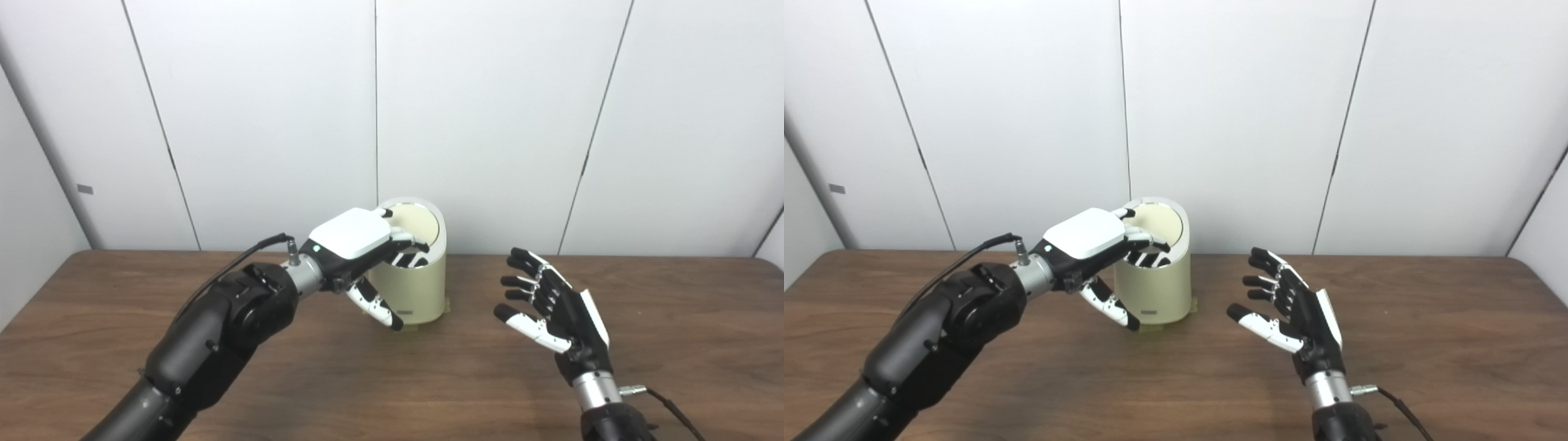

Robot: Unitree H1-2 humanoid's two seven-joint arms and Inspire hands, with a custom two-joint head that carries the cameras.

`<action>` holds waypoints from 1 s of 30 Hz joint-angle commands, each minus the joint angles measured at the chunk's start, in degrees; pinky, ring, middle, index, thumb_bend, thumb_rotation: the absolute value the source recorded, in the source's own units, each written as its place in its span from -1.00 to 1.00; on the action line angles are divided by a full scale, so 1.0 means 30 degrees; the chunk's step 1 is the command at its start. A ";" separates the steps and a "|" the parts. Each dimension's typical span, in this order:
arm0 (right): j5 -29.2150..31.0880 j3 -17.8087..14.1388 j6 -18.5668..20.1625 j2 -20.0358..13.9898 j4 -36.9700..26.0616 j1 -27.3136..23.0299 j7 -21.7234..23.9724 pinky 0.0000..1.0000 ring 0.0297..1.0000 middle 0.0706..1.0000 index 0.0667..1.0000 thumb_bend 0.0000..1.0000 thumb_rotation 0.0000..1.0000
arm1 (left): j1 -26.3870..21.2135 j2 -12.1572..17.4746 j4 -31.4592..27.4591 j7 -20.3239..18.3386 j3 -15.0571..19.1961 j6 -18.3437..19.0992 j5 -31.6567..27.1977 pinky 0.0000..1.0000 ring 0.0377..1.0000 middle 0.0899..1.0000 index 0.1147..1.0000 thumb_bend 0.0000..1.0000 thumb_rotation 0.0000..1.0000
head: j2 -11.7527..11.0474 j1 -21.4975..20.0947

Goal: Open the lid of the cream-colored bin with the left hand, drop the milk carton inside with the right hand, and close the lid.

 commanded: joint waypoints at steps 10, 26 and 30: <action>-0.0198 -0.0111 -0.0788 -0.0148 -0.0104 -0.0655 -0.0145 0.33 0.44 0.64 0.60 0.47 -0.16 | 0.1036 0.0344 0.0880 0.1396 0.0763 -0.0656 -0.0471 1.00 0.68 0.76 0.71 0.69 -0.49 | -0.0286 0.0082; -0.0003 -0.0394 -0.1635 -0.0421 0.0486 -0.0589 -0.0133 0.30 0.41 0.62 0.59 0.43 -0.22 | 0.3405 -0.2211 0.2308 0.9728 0.7527 -0.3886 -0.6864 0.66 0.90 0.96 0.95 0.57 -0.47 | -0.0380 0.0176; 0.0287 -0.0600 -0.1688 -0.0548 0.0518 -0.0454 0.0007 0.39 0.43 0.62 0.57 0.47 -0.22 | 0.4681 -0.3037 0.2096 0.8488 0.9055 -0.2770 -1.1067 0.31 0.65 0.75 0.83 0.49 -0.55 | -0.0307 0.0165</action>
